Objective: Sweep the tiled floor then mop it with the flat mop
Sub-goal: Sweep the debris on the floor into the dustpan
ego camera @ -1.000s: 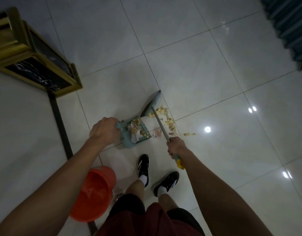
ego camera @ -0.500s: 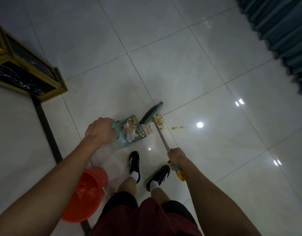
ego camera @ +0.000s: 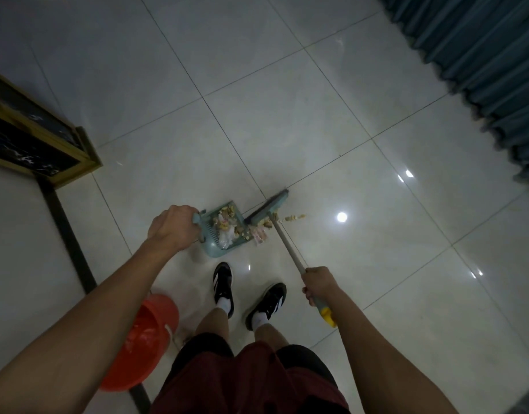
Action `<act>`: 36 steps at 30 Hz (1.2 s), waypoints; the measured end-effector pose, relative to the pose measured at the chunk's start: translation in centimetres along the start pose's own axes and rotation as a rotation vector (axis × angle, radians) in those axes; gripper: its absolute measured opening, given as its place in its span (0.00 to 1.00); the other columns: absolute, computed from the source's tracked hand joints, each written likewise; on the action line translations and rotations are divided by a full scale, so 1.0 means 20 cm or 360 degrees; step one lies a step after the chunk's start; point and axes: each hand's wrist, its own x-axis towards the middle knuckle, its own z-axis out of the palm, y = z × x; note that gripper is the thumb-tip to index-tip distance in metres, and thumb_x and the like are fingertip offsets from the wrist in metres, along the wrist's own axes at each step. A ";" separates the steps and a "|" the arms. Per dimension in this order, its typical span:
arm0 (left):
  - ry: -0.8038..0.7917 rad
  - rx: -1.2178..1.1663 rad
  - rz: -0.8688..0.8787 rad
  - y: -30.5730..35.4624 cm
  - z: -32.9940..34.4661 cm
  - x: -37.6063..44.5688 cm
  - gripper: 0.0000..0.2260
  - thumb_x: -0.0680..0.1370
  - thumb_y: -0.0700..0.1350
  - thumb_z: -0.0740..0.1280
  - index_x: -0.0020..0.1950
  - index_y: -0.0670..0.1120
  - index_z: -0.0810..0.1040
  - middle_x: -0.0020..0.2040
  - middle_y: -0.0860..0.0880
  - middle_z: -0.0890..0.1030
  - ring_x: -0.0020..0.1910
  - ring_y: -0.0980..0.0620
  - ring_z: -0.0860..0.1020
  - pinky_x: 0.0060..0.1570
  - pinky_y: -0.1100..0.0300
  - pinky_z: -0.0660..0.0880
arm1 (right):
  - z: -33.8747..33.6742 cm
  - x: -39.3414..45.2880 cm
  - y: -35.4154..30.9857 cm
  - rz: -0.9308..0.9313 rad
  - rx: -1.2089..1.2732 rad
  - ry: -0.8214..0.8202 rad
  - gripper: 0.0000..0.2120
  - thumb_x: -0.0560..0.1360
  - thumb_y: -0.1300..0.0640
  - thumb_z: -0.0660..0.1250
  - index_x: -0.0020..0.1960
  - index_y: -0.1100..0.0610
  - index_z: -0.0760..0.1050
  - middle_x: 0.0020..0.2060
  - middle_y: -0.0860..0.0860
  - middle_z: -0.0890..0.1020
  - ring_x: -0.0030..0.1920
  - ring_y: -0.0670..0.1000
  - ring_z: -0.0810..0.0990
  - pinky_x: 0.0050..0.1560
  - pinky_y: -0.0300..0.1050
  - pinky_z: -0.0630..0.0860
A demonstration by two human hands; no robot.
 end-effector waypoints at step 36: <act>-0.0070 0.0033 0.0120 -0.18 0.02 0.16 0.07 0.75 0.49 0.65 0.37 0.52 0.75 0.35 0.54 0.76 0.31 0.57 0.72 0.28 0.62 0.61 | 0.28 0.08 0.05 -0.0111 -0.0710 0.0065 0.19 0.79 0.66 0.59 0.69 0.61 0.66 0.46 0.57 0.75 0.31 0.52 0.77 0.21 0.37 0.72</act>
